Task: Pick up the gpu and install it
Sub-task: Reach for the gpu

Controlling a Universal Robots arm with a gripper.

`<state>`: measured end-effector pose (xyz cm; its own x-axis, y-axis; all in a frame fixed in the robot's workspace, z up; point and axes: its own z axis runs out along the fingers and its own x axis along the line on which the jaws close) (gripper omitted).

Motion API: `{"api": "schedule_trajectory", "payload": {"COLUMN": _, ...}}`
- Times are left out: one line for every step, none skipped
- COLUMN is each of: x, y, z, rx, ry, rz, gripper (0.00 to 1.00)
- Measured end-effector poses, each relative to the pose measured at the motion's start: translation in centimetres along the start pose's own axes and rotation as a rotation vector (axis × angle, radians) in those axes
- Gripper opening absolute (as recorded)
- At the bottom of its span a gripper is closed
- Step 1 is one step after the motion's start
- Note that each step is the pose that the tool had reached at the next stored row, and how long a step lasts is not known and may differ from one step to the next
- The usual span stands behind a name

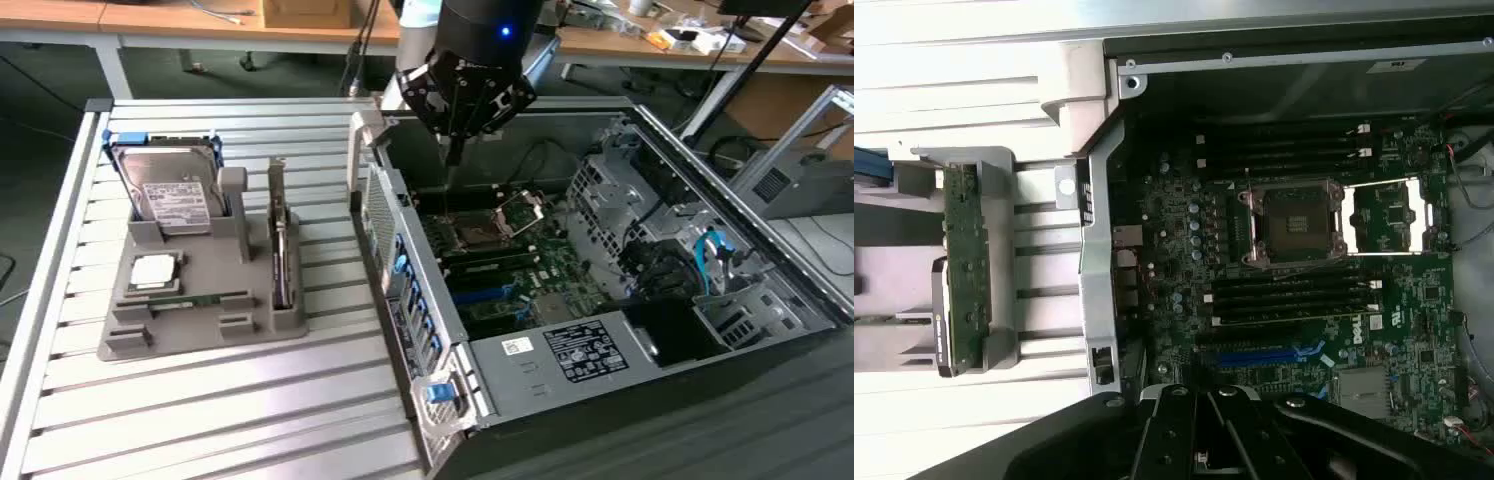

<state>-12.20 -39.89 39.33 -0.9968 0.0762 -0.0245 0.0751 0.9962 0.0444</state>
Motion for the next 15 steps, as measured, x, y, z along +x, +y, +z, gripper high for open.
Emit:
{"api": "schedule_trajectory", "payload": {"x": 0.0, "y": 0.0, "z": 0.0, "rx": 0.0001, "ry": 0.0, "rz": 0.0, "gripper": 0.11}}
{"api": "schedule_trajectory", "payload": {"x": 0.2, "y": -0.01, "z": -0.01, "rx": 0.0, "ry": 0.0, "rz": 0.0, "gripper": 0.11}}
{"api": "schedule_trajectory", "payload": {"x": 0.3, "y": -0.03, "z": -0.01, "rx": 0.0, "ry": 0.0, "rz": 0.0, "gripper": 0.11}}
{"api": "schedule_trajectory", "payload": {"x": 0.4, "y": -0.04, "z": -0.01, "rx": 0.0, "ry": 0.0, "rz": 0.0, "gripper": 0.11}}
{"api": "schedule_trajectory", "payload": {"x": 0.5, "y": -0.04, "z": -0.02, "rx": 0.0001, "ry": 0.0, "rz": 0.0, "gripper": 0.11}}
{"api": "schedule_trajectory", "payload": {"x": 0.6, "y": -0.05, "z": -0.02, "rx": 0.0, "ry": 0.0, "rz": 0.0, "gripper": 0.11}}
{"api": "schedule_trajectory", "payload": {"x": 0.7, "y": -0.05, "z": -0.02, "rx": 0.0, "ry": 0.0, "rz": 0.0, "gripper": 0.11}}
{"api": "schedule_trajectory", "payload": {"x": 0.7, "y": -0.05, "z": -0.02, "rx": 0.0, "ry": 0.0, "rz": 0.0, "gripper": 0.11}}
{"api": "schedule_trajectory", "payload": {"x": 0.8, "y": -0.06, "z": -0.03, "rx": 0.0001, "ry": 0.0001, "rz": 0.0, "gripper": 0.11}}
{"api": "schedule_trajectory", "payload": {"x": 0.9, "y": -0.06, "z": -0.02, "rx": -0.0001, "ry": 0.0, "rz": 0.0, "gripper": 0.11}}
{"api": "schedule_trajectory", "payload": {"x": 0.9, "y": -0.07, "z": -0.03, "rx": 0.0, "ry": 0.0, "rz": 0.0, "gripper": 0.11}}
{"api": "schedule_trajectory", "payload": {"x": 1.0, "y": -0.07, "z": -0.03, "rx": 0.0, "ry": 0.0, "rz": 0.0, "gripper": 0.11}}
{"api": "schedule_trajectory", "payload": {"x": 1.0, "y": -0.08, "z": -0.03, "rx": 0.0, "ry": 0.0, "rz": 0.0, "gripper": 0.11}}
{"api": "schedule_trajectory", "payload": {"x": 1.1, "y": -0.08, "z": -0.03, "rx": 0.0, "ry": 0.0, "rz": 0.0, "gripper": 0.11}}
{"api": "schedule_trajectory", "payload": {"x": 1.1, "y": -0.08, "z": -0.03, "rx": 0.0, "ry": 0.0, "rz": 0.0, "gripper": 0.11}}
